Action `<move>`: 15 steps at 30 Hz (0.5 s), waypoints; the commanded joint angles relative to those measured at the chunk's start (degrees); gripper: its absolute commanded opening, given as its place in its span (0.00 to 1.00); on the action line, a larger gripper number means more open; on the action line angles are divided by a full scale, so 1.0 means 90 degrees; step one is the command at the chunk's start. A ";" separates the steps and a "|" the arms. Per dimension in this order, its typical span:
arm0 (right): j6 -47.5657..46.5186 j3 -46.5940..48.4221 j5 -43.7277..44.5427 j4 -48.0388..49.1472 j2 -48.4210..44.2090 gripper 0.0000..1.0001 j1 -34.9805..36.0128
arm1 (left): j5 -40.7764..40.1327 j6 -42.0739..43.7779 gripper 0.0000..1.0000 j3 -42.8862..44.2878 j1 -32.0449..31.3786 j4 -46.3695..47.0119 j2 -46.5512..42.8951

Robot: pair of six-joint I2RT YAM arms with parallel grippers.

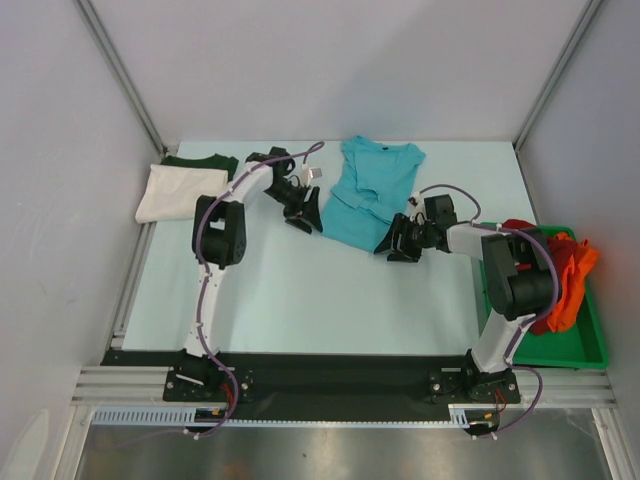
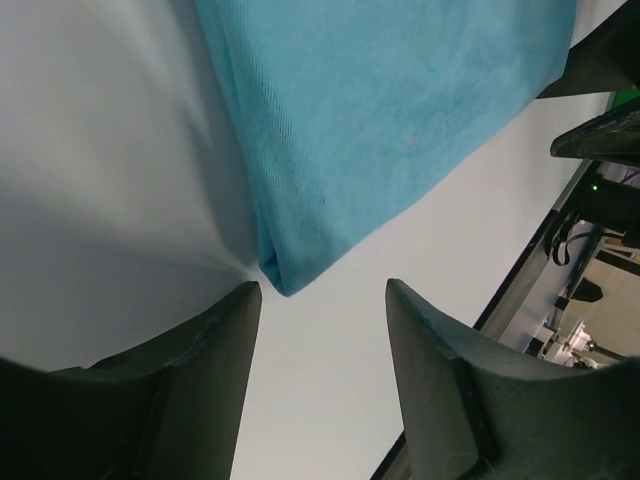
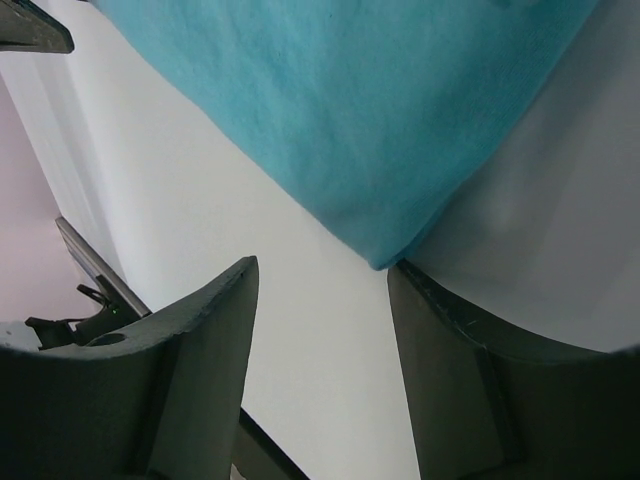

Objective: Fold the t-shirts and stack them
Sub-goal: Fold the tshirt

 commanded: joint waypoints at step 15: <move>-0.0379 0.0137 0.0772 -0.0155 0.0492 0.30 -0.0034 | -0.0441 0.0137 0.12 0.0289 -0.0296 0.0421 0.0601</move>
